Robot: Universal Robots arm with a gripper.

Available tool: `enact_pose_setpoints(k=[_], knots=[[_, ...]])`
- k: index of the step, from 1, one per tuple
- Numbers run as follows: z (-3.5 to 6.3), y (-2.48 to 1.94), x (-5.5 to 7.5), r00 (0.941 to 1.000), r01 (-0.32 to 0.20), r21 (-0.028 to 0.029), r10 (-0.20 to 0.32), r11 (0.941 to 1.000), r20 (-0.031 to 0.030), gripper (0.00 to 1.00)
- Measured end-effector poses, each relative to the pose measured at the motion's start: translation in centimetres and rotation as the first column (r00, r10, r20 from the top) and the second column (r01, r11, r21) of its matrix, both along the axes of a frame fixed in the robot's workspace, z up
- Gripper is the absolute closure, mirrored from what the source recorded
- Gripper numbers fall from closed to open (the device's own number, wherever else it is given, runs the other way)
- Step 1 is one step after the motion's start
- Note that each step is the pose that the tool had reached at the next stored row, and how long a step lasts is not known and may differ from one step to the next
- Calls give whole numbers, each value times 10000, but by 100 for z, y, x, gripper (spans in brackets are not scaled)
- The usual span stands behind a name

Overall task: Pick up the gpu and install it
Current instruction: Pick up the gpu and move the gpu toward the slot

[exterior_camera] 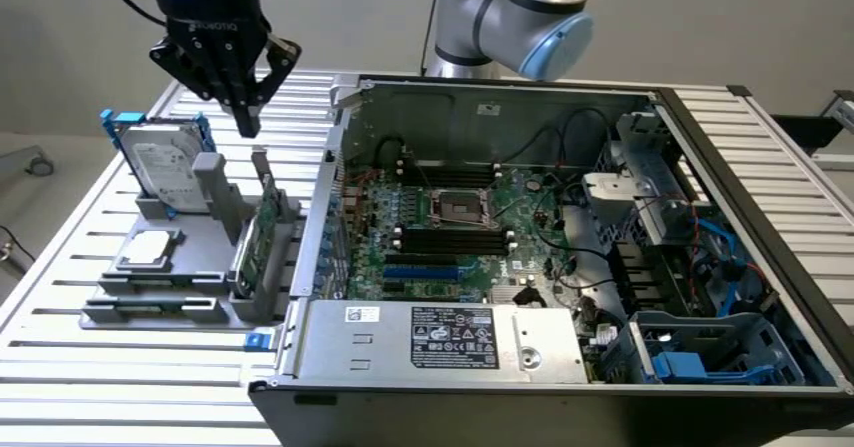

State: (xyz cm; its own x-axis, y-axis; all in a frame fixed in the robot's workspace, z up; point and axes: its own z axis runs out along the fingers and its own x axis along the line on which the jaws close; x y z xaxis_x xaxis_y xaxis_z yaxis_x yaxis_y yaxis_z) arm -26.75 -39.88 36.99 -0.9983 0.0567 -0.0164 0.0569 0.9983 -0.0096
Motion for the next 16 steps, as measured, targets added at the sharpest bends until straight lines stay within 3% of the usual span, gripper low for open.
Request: enact_pose_setpoints(k=[7, 11, 13, 16], knots=[[-33, 0, -166, 10000, -65, -196, 65, 9998, -15, 89], [-35, 0, -172, 10000, -68, -211, 67, 9998, -18, 88], [-35, 0, -172, 10000, -67, -211, 67, 9998, -18, 83], [-35, 0, -172, 10000, -67, -211, 66, 9998, -19, 64]])
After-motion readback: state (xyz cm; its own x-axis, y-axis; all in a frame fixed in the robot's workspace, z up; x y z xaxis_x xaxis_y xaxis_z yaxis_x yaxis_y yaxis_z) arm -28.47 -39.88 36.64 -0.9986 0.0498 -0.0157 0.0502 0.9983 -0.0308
